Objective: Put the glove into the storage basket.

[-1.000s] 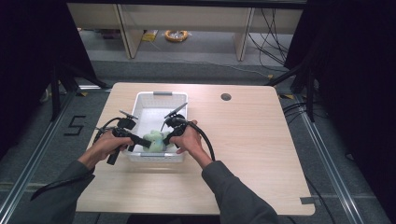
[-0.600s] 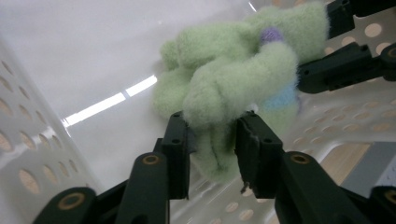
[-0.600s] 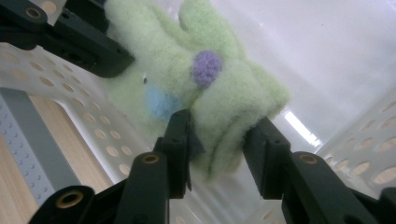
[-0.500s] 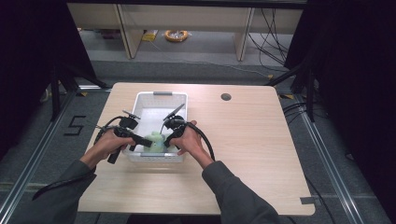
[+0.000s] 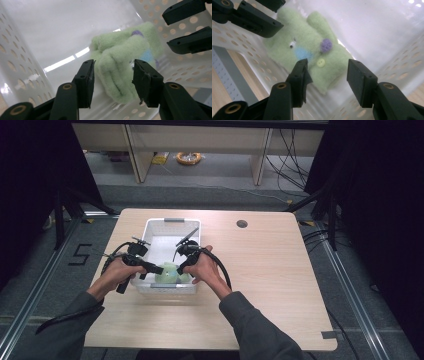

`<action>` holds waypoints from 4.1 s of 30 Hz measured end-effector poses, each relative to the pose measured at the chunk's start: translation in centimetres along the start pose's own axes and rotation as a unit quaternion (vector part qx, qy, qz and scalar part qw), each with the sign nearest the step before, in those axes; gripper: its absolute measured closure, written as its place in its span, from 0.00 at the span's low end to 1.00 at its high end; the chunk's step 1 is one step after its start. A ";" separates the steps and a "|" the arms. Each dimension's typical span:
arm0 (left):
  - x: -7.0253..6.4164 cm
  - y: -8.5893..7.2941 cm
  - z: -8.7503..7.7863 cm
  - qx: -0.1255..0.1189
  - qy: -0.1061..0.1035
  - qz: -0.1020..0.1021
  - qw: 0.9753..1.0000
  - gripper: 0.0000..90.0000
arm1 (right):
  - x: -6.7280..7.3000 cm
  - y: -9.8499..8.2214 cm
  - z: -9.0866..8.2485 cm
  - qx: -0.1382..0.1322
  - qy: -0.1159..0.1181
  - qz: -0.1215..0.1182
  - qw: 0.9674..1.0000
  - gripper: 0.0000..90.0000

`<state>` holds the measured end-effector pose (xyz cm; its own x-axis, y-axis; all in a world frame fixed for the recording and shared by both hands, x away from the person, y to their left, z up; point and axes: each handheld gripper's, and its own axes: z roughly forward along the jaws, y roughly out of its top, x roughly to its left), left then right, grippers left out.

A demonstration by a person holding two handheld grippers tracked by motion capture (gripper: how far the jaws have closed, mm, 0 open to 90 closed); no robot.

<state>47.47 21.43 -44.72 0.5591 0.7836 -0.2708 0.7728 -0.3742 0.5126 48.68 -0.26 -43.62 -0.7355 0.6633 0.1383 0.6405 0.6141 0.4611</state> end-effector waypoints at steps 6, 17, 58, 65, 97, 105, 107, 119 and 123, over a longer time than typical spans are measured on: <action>-0.7 0.2 -0.7 -0.031 0.012 -0.011 0.999 0.50 | -0.1 0.0 -1.5 -0.024 0.004 0.003 1.000 0.55; -2.3 0.3 -1.8 -0.055 0.004 -0.015 0.998 0.41 | -0.3 -0.3 -3.1 -0.047 0.006 -0.003 0.999 0.52; -9.6 -3.0 -4.5 -0.130 -0.070 0.021 0.989 0.24 | -2.1 -7.7 -10.6 -0.152 0.030 0.015 0.988 0.41; -11.0 -3.8 -3.9 -0.136 -0.078 0.038 0.987 0.22 | -2.3 -9.2 -11.3 -0.164 0.037 0.003 0.986 0.39; -15.7 -9.3 0.3 -0.154 -0.088 0.089 0.980 0.22 | -1.5 -17.6 -11.9 -0.197 0.023 0.015 0.980 0.39; -15.5 -10.9 0.7 -0.152 -0.082 0.094 0.981 0.22 | -1.3 -20.0 -10.8 -0.201 0.036 0.010 0.979 0.37; -15.5 -11.2 0.7 -0.150 -0.077 0.092 0.981 0.21 | -1.2 -20.6 -10.7 -0.200 0.034 0.019 0.979 0.36; -15.5 -12.2 1.5 -0.144 -0.083 0.097 0.981 0.19 | -1.2 -22.6 -9.8 -0.215 0.049 0.023 0.975 0.31; -15.3 -12.7 2.0 -0.136 -0.085 0.093 0.983 0.19 | -0.7 -23.1 -9.6 -0.210 0.047 0.031 0.976 0.30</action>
<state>29.71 13.23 -48.69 0.7430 0.6118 -0.2713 0.5561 -0.3388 0.7589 32.21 -19.04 -45.93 -0.7285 0.6388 0.2475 0.5514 0.3323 0.7652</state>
